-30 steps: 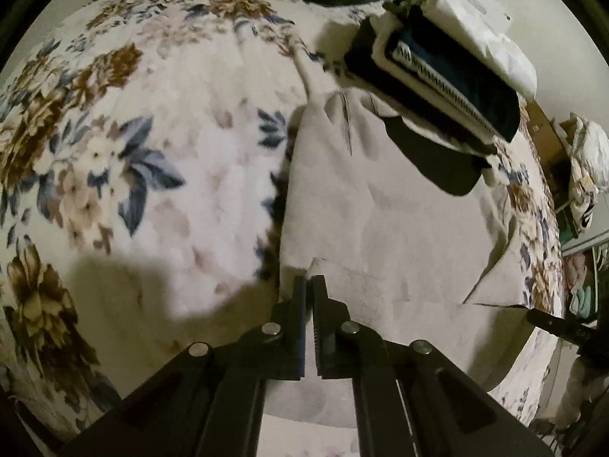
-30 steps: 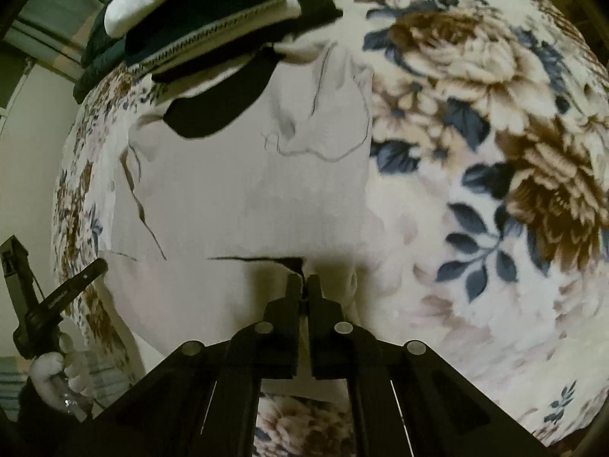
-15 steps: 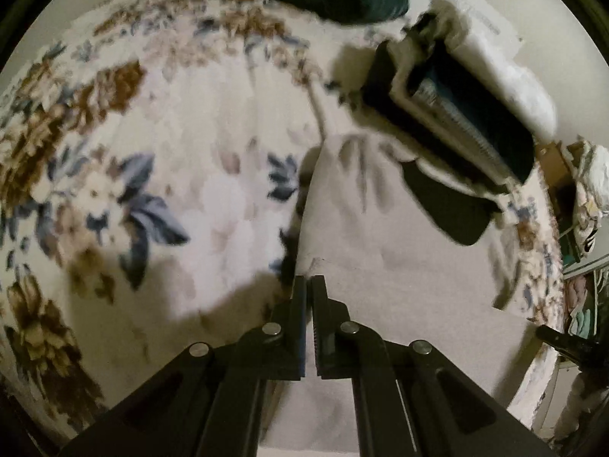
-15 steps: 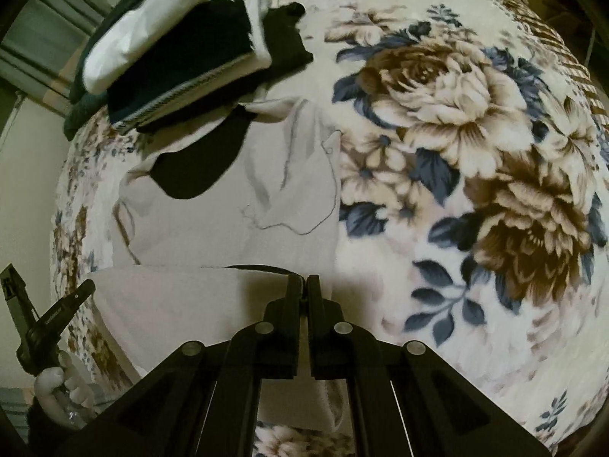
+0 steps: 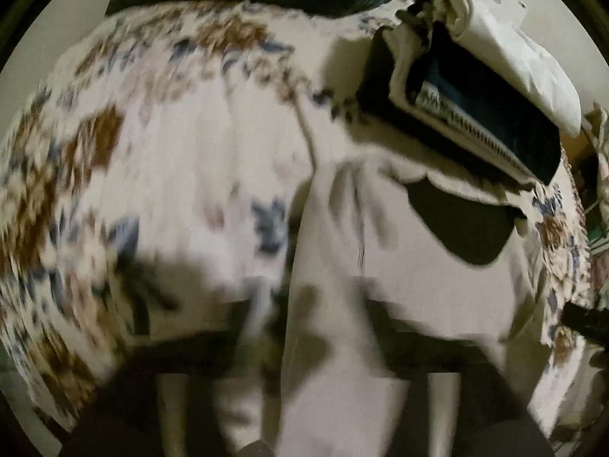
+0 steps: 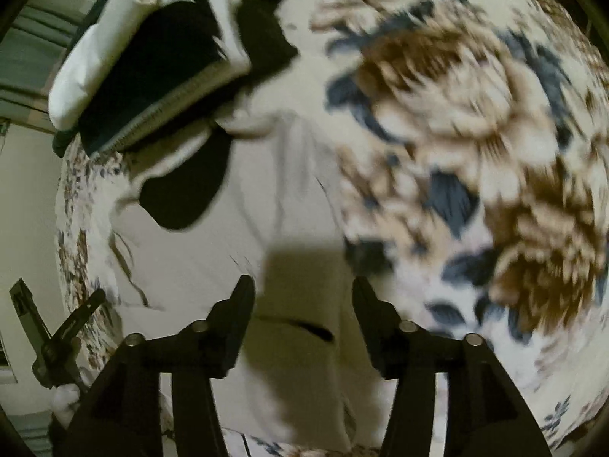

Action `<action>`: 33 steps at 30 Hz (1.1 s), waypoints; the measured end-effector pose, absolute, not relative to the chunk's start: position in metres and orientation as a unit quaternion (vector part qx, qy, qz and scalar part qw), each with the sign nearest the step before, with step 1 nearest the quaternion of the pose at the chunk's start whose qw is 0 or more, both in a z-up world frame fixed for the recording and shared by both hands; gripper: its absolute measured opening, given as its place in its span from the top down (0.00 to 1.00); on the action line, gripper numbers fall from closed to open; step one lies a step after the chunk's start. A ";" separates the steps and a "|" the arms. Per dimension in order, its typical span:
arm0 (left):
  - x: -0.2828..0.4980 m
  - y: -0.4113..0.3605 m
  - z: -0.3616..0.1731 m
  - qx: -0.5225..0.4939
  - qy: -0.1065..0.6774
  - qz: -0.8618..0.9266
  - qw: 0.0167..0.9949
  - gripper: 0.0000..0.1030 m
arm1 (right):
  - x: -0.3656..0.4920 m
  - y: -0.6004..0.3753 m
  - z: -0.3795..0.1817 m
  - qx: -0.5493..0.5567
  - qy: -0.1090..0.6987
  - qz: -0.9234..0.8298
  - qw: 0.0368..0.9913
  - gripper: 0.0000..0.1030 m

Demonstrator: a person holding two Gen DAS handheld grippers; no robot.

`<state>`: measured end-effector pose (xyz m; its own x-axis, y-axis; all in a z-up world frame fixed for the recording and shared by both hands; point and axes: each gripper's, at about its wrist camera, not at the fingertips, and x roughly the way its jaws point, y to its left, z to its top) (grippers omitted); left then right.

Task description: Fold small clothes

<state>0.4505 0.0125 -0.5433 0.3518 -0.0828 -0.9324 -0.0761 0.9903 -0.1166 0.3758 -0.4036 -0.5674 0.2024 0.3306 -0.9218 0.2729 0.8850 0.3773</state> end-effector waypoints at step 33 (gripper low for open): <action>0.490 -0.022 -0.499 -0.035 0.519 -0.138 0.843 0.97 | 0.446 -0.354 -0.529 0.203 0.585 -0.027 0.785 0.97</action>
<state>0.4897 -0.0221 -0.4985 0.4233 -0.2694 -0.8650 0.1959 0.9594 -0.2030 0.4460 -0.3539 -0.5292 0.3143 0.1945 -0.9292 0.2797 0.9164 0.2864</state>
